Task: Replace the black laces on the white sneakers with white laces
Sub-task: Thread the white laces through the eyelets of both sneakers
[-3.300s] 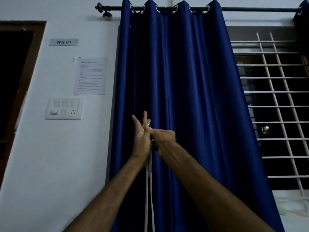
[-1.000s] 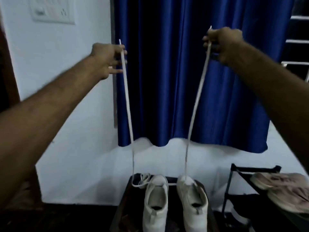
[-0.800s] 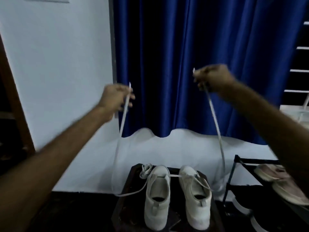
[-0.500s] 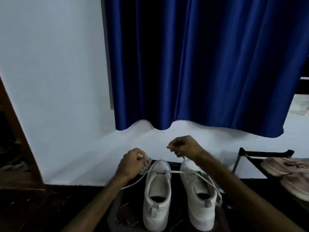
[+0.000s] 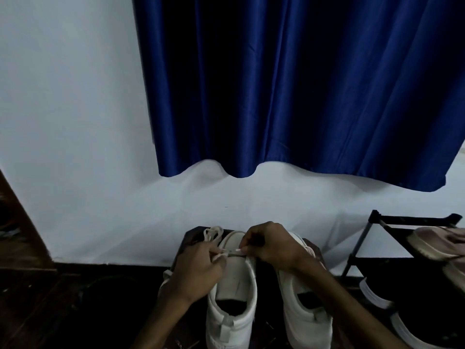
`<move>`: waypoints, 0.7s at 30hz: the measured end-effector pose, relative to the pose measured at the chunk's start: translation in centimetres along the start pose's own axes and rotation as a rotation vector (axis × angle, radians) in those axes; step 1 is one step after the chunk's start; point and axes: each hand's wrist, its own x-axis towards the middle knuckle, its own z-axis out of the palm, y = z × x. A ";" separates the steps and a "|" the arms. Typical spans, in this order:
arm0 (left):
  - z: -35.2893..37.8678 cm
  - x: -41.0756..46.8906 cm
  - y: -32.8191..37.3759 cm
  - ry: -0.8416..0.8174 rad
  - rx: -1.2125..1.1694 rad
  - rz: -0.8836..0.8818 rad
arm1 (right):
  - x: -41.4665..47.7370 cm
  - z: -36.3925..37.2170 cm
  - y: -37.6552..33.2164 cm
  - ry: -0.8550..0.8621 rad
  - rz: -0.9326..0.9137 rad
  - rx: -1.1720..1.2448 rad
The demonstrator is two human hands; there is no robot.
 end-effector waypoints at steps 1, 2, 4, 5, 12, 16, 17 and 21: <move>0.2 -0.1 -0.2 0.037 -0.056 -0.015 | -0.3 -0.2 0.0 -0.010 -0.015 -0.014; 0.5 -0.3 -0.4 0.044 -0.129 -0.028 | -0.7 -0.3 0.1 -0.013 -0.027 -0.021; 1.1 -0.6 -0.5 0.006 -0.248 -0.046 | -1.2 -0.4 0.1 0.001 -0.034 -0.064; 1.4 -0.8 -0.6 0.003 -0.287 -0.057 | -1.4 -0.3 0.2 0.008 -0.034 -0.097; 2.4 -1.8 -0.1 0.077 -0.454 -0.122 | -0.6 -0.1 -0.5 -0.044 -0.047 -0.128; 2.6 -1.9 -0.1 0.092 -0.457 -0.112 | 0.2 1.3 -0.7 -0.087 -0.087 -0.032; 2.7 -1.9 -0.2 0.096 -0.456 -0.115 | 0.3 1.7 -0.3 -0.089 -0.074 -0.022; 2.8 -1.8 -0.2 0.111 -0.455 -0.112 | 0.0 1.5 1.0 -0.078 0.021 0.215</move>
